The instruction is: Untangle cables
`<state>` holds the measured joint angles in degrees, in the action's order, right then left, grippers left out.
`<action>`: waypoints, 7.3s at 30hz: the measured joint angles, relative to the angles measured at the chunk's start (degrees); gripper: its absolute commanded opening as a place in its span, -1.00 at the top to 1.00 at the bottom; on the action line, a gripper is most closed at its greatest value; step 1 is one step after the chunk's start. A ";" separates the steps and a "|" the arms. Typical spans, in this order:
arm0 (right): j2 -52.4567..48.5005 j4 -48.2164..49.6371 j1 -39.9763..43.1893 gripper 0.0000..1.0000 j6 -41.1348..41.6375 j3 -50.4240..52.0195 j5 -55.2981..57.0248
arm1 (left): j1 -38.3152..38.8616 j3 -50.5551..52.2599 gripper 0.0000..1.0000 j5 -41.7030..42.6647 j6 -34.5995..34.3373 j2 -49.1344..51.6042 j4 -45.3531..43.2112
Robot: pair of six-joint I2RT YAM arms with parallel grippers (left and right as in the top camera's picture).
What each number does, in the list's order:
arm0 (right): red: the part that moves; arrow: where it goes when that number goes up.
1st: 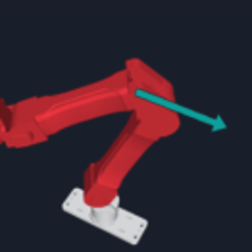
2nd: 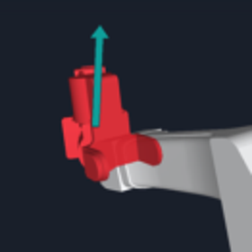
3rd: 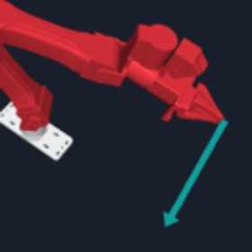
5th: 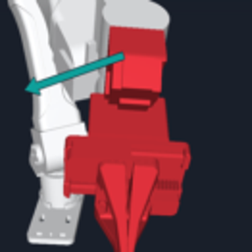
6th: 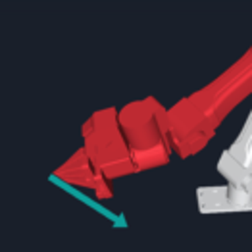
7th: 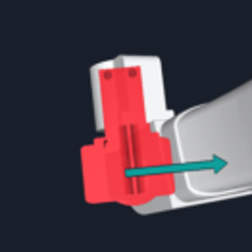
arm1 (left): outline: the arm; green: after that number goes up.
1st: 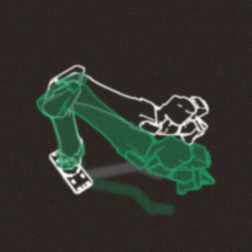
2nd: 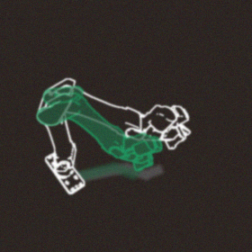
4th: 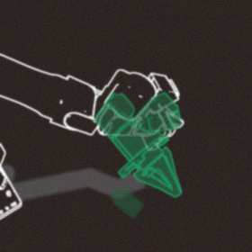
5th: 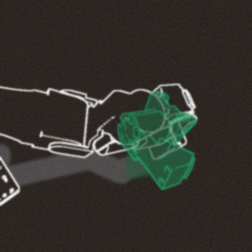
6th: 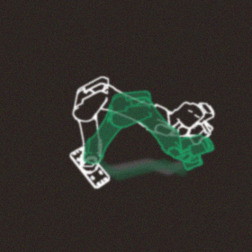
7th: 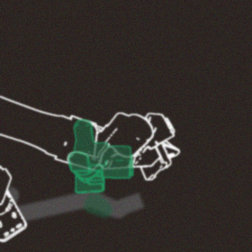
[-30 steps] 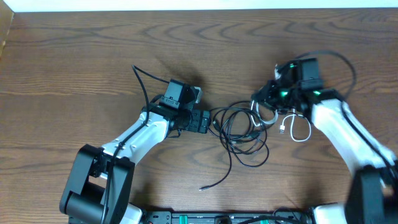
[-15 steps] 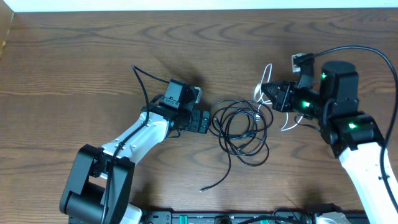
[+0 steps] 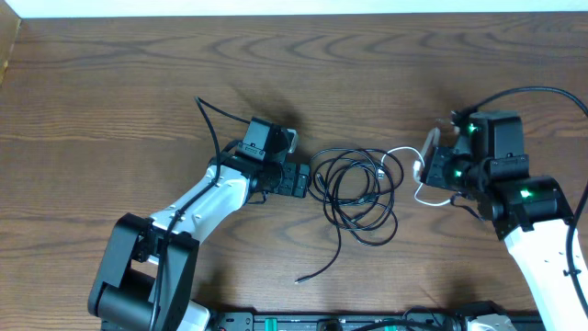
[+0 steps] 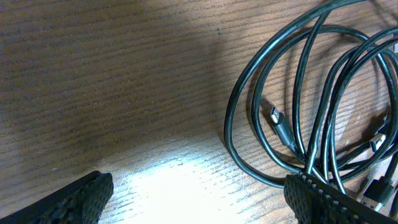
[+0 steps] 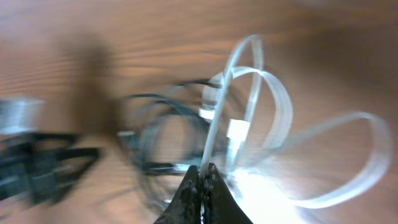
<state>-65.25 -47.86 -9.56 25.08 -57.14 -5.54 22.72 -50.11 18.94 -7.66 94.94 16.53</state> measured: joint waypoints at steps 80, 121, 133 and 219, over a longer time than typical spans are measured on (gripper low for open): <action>-41.51 10.60 20.81 -0.99 5.66 -4.72 16.96 | 0.00 0.13 -0.86 -10.75 0.00 0.02 -10.58; -22.97 -0.13 20.98 -0.98 2.47 -2.08 6.82 | 0.00 0.13 -0.87 -10.75 0.00 0.02 -10.56; -22.97 -0.13 20.98 -0.98 2.47 -2.08 6.82 | 0.00 0.13 -0.87 -10.75 0.00 0.02 -10.54; -38.69 9.73 10.47 -0.41 -1.66 -6.93 -9.14 | 0.00 0.13 -0.87 -10.75 0.00 0.02 -10.49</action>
<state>-103.94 -38.13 0.91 23.42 -64.07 -14.68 22.72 -49.98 8.19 -7.66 94.96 6.04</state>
